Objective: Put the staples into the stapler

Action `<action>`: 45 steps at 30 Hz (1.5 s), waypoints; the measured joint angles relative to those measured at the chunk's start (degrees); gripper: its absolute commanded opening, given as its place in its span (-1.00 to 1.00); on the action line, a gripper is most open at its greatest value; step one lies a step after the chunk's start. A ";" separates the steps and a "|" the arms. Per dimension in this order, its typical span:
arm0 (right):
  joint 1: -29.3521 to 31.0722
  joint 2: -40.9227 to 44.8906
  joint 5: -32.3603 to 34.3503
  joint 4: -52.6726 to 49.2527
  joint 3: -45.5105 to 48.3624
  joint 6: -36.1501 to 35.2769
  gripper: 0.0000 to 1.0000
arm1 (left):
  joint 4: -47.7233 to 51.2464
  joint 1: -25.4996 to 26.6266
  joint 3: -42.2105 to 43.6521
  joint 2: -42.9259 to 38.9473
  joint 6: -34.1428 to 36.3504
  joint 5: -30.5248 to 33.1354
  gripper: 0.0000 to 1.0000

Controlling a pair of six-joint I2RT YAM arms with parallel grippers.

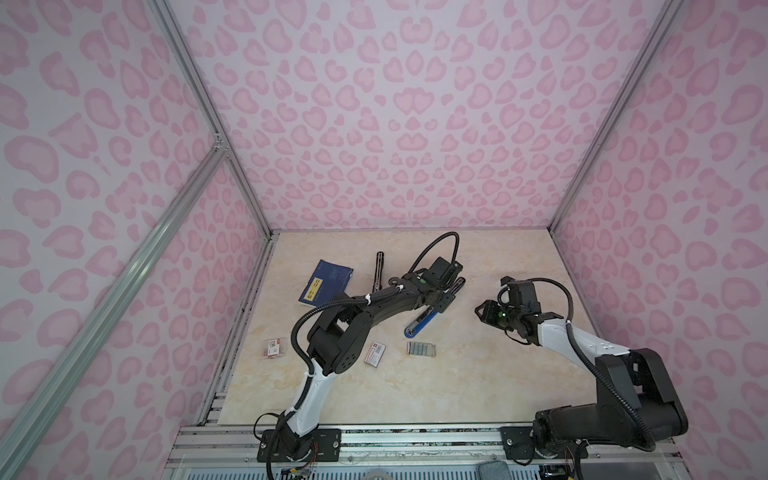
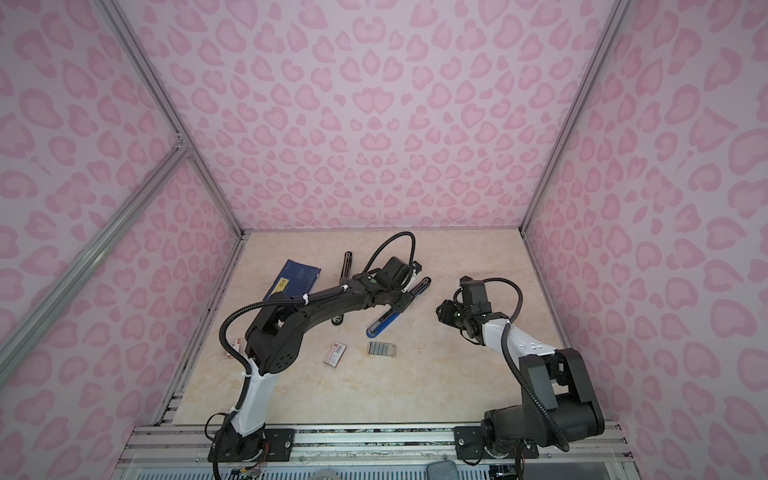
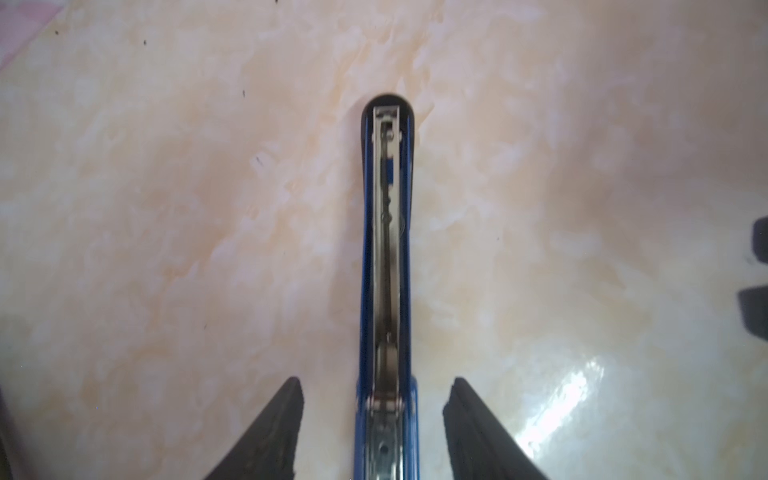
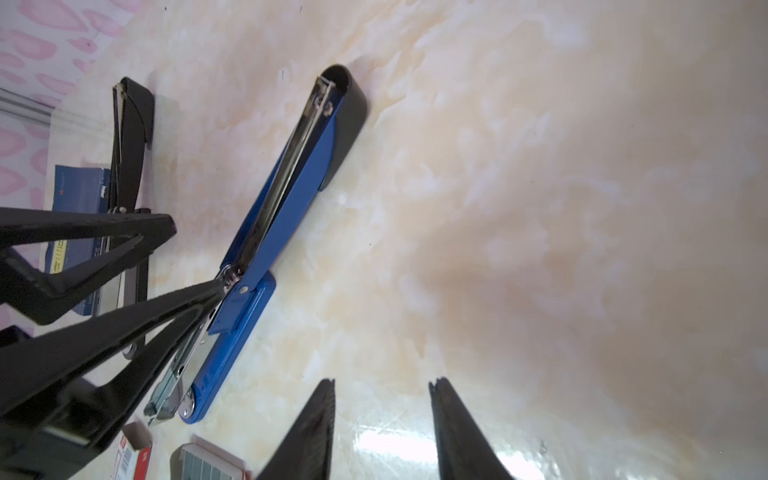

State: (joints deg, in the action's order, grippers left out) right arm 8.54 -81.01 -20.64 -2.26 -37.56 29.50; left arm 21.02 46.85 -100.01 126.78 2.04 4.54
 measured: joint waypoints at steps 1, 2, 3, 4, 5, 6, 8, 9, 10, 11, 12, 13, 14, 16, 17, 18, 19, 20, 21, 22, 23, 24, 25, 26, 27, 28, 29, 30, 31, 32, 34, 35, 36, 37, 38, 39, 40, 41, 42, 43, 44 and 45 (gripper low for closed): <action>-0.52 -0.24 -0.46 0.44 0.00 0.55 -0.10 | 0.17 -0.11 -2.12 1.64 -0.39 -1.20 0.18; -0.98 -0.48 -0.90 1.09 0.02 1.01 -0.10 | 0.37 -0.24 -3.69 2.93 -0.57 -1.81 0.18; -1.46 -0.79 -1.53 1.84 0.02 1.03 -0.10 | 0.66 -0.39 -5.44 4.44 -0.85 -2.21 0.18; -1.84 -1.16 -1.99 2.58 0.02 1.55 -0.10 | 1.11 -0.63 -6.97 5.79 -1.11 -2.84 0.18; -2.12 -1.51 -2.36 3.17 0.02 1.81 -0.10 | 1.55 -0.81 -8.15 6.88 -1.46 -3.28 0.17; -2.34 -1.90 -2.84 3.74 0.02 1.84 -0.10 | 2.05 -1.01 -9.18 7.87 -1.68 -3.48 0.16; -2.64 -2.51 -3.56 4.70 0.02 2.58 -0.10 | 2.82 -1.25 -10.80 9.38 -2.03 -4.31 0.11; -2.67 -2.86 -3.82 5.20 0.02 2.62 -0.10 | 3.10 -1.44 -11.32 9.90 -2.05 -4.72 0.08; -2.80 -3.28 -4.09 5.81 0.02 2.75 -0.10 | 3.21 -1.51 -11.87 10.36 -2.05 -4.94 0.03; -2.97 -3.80 -4.50 6.56 0.02 2.97 -0.09 | 3.23 -1.53 -12.28 10.75 -2.05 -5.33 -0.03; -3.26 -4.50 -4.87 7.45 0.02 3.17 -0.09 | 3.30 -1.49 -12.66 11.08 -2.05 -5.95 -0.10; -3.69 -5.46 -5.20 8.70 0.02 4.04 -0.08 | 3.32 -1.40 -12.96 11.34 -2.03 -6.47 -0.17; -4.02 -6.25 -5.55 9.73 0.02 4.55 -0.06 | 3.34 -1.40 -13.16 11.52 -2.01 -6.84 -0.20; -4.87 -8.57 -6.69 13.03 0.20 5.92 -0.02 | 3.37 -1.38 -13.60 11.87 -1.99 -7.65 -0.22; -5.14 -9.51 -7.15 14.40 0.26 6.45 0.00 | 3.34 -1.38 -13.70 11.98 -1.97 -7.98 -0.25; -5.51 -10.80 -7.76 16.31 0.37 7.28 0.00 | 3.32 -1.36 -13.79 12.09 -1.97 -8.09 -0.37; -5.79 -11.93 -8.24 17.97 0.44 8.07 0.00 | 3.34 -1.38 -13.86 12.17 -1.95 -8.22 -0.39; -6.03 -12.70 -8.57 19.12 0.46 8.85 0.00 | 3.32 -1.38 -13.88 12.17 -1.84 -8.41 -0.40; -6.19 -13.73 -9.11 20.94 0.46 9.49 0.00 | 3.32 -1.38 -13.88 12.17 -1.33 -8.68 -0.43; -6.40 -14.56 -9.42 22.69 0.46 10.27 0.00 | 3.32 -1.38 -13.88 12.17 -1.42 -8.72 -0.45; -6.58 -15.37 -9.68 24.48 0.50 10.93 0.00 | 3.32 -1.38 -13.88 12.17 -1.36 -8.74 -0.45; -6.80 -16.15 -10.21 26.25 0.61 11.63 0.01 | 3.32 -1.36 -13.88 12.17 -1.14 -8.74 -0.46; -7.10 -17.05 -10.69 28.06 0.72 12.55 0.01 | 3.30 -1.29 -13.88 12.17 -0.92 -8.76 -0.50; -7.45 -18.01 -11.08 29.92 0.81 13.62 0.00 | 3.28 -1.20 -13.88 12.17 -0.90 -8.76 -0.50; -7.63 -18.88 -11.54 31.54 0.85 14.43 0.00 | 3.26 -1.11 -13.88 12.17 -0.87 -8.76 -0.52; -7.91 -19.91 -12.15 33.53 0.92 15.47 0.01 | 3.19 -0.98 -13.88 12.17 -0.57 -8.74 -0.55; -8.02 -21.05 -12.59 35.65 0.92 16.52 0.01 | 3.08 -0.81 -13.81 12.17 -0.48 -8.72 -0.56; -8.09 -21.94 -12.96 37.31 0.92 17.40 0.01 | 2.86 -0.63 -13.70 12.17 -0.48 -8.59 -0.56; -8.17 -22.97 -13.53 39.08 0.92 18.45 0.03 | 2.36 -0.46 -13.38 12.15 -0.39 -8.55 -0.58; -8.17 -24.06 -14.08 41.09 0.90 19.37 0.06 | 1.53 -0.26 -12.92 12.07 -0.31 -8.41 -0.59; -8.17 -26.08 -15.17 44.65 0.81 21.40 0.09 | 0.37 -0.02 -12.07 11.69 -0.31 -8.13 -0.61; -8.17 -26.95 -15.47 46.47 0.70 22.32 0.10 | 0.07 0.04 -11.69 11.50 -0.31 -8.11 -0.61; -8.17 -27.69 -15.74 48.15 0.70 22.95 0.10 | -0.13 0.09 -11.41 11.30 -0.31 -8.13 -0.62; -8.17 -28.59 -16.20 50.01 0.70 24.17 0.11 | -0.22 0.15 -11.19 11.17 -0.31 -8.11 -0.62; -8.17 -29.46 -16.63 51.91 0.76 25.29 0.12 | -0.31 0.20 -10.95 10.93 -0.33 -8.13 -0.64; -8.17 -30.01 -16.92 53.40 0.85 25.81 0.12 | -0.35 0.28 -10.67 10.69 -0.33 -8.11 -0.64; -8.17 -30.67 -17.14 54.97 0.96 26.80 0.12 | -0.37 0.37 -10.40 10.38 -0.35 -8.13 -0.66; -8.17 -31.41 -17.40 56.65 1.05 27.78 0.12 | -0.52 0.48 -10.08 10.05 -0.33 -8.15 -0.66; -8.17 -31.95 -17.55 57.81 1.07 28.44 0.12 | -0.59 0.52 -9.81 9.77 -0.35 -8.15 -0.67; -8.17 -32.68 -17.86 59.21 1.07 29.22 0.12 | -0.83 0.55 -9.44 9.33 -0.35 -8.17 -0.67; -8.17 -33.40 -18.10 60.70 1.07 30.18 0.12 | -1.16 0.57 -9.09 8.94 -0.37 -8.17 -0.67; -8.17 -33.92 -18.40 61.83 1.07 30.97 0.12 | -1.51 0.61 -8.70 8.59 -0.39 -8.20 -0.67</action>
State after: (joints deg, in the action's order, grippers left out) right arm 0.36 -114.93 -39.05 59.57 -36.49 60.47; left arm 19.51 47.46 -108.71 135.37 1.65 -3.66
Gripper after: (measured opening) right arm 0.561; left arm 0.276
